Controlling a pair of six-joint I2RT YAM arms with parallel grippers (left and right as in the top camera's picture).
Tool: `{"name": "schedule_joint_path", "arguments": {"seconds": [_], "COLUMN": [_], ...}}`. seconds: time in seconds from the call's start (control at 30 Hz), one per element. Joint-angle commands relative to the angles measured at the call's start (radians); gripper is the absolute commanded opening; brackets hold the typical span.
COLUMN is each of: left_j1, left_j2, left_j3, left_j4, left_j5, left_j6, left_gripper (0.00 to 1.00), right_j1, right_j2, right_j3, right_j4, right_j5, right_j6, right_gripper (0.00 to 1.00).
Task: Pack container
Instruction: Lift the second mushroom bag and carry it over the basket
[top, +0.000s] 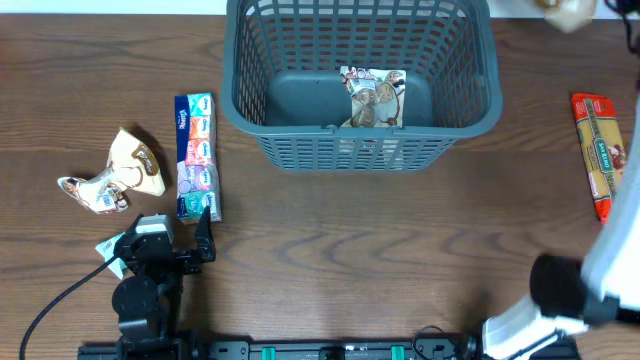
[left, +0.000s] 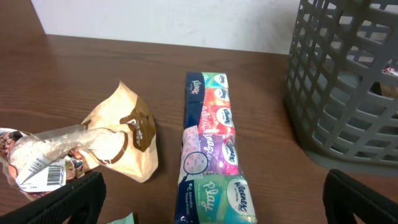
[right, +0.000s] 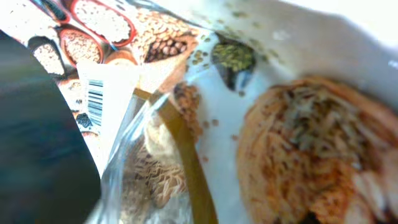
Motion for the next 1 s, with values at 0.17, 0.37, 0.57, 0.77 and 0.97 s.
{"name": "schedule_joint_path", "arguments": {"seconds": [0.17, 0.37, 0.57, 0.77, 0.97], "left_j1": [0.005, 0.005, 0.005, 0.005, 0.005], "left_j2": [-0.006, -0.006, -0.006, -0.006, -0.006], "left_j3": [-0.025, -0.025, -0.025, -0.025, -0.025], "left_j4": [-0.003, -0.003, -0.003, -0.003, -0.003], "left_j5": [0.01, 0.01, 0.01, 0.01, 0.01], "left_j6": [-0.002, -0.002, -0.002, -0.002, -0.002], "left_gripper": [0.99, 0.99, 0.99, 0.99, 0.99], "right_j1": [0.335, 0.411, 0.43, 0.434, 0.435], "right_j2": [-0.009, 0.101, 0.256, 0.351, 0.366], "right_j3": [-0.005, -0.006, -0.006, -0.006, -0.007], "right_j4": [0.049, -0.041, -0.085, -0.188, -0.339], "right_j5": [0.01, 0.063, 0.006, -0.008, 0.026], "right_j6": [-0.354, -0.413, -0.428, -0.386, -0.399], "right_gripper": [0.02, 0.02, 0.02, 0.01, 0.01]}}
